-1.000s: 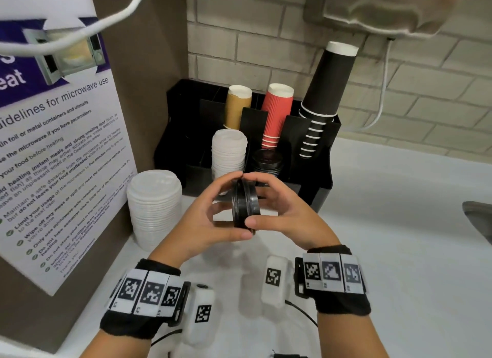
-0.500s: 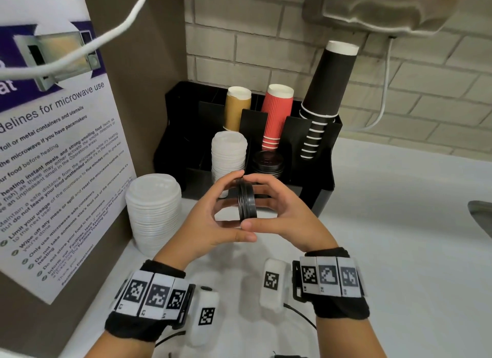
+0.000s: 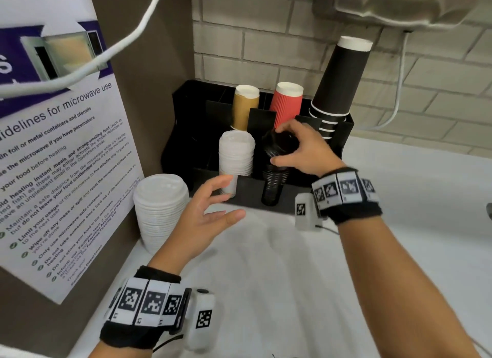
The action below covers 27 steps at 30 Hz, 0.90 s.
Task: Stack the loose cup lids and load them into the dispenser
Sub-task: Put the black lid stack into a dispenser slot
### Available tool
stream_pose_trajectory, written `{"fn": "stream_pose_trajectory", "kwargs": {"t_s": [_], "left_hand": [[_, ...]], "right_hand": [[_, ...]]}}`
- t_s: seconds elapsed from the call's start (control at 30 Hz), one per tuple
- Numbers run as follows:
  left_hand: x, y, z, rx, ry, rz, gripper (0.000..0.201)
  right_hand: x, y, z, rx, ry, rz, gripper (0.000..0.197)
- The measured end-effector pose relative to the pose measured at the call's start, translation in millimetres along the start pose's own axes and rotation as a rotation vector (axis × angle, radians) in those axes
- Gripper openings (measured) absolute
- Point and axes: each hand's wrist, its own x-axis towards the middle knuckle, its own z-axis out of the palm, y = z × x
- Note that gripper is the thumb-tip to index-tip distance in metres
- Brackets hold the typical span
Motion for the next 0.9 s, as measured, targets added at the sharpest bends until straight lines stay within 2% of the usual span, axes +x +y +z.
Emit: {"fn": "stream_pose_trajectory", "kwargs": {"t_s": [0.1, 0.17, 0.43, 0.6, 0.8, 0.9], "left_hand": [[-2.0, -1.6, -2.2, 0.015, 0.017, -0.003, 0.057], [-2.9, -1.2, -4.4, 0.029, 0.032, -0.004, 0.054], [-5.3, -0.7, -7.6, 0.049, 0.074, -0.01, 0.046], [-5.8, 0.9, -8.2, 0.065, 0.078, -0.011, 0.044], [-4.8, 1.5, -4.6, 0.078, 0.063, -0.016, 0.042], [-4.4, 2.0, -2.9, 0.081, 0.056, -0.017, 0.04]], "right_hand": [[25.1, 3.6, -0.2, -0.282, -0.178, 0.053, 0.061], [31.8, 2.7, 6.1, -0.36, -0.233, 0.046, 0.059], [33.6, -0.4, 15.7, -0.538, -0.292, -0.032, 0.059], [27.2, 0.3, 16.1, -0.545, -0.334, -0.014, 0.068], [18.8, 0.1, 22.5, -0.593, -0.317, -0.042, 0.074], [15.0, 1.5, 27.7, -0.6, -0.264, -0.063, 0.067]]}}
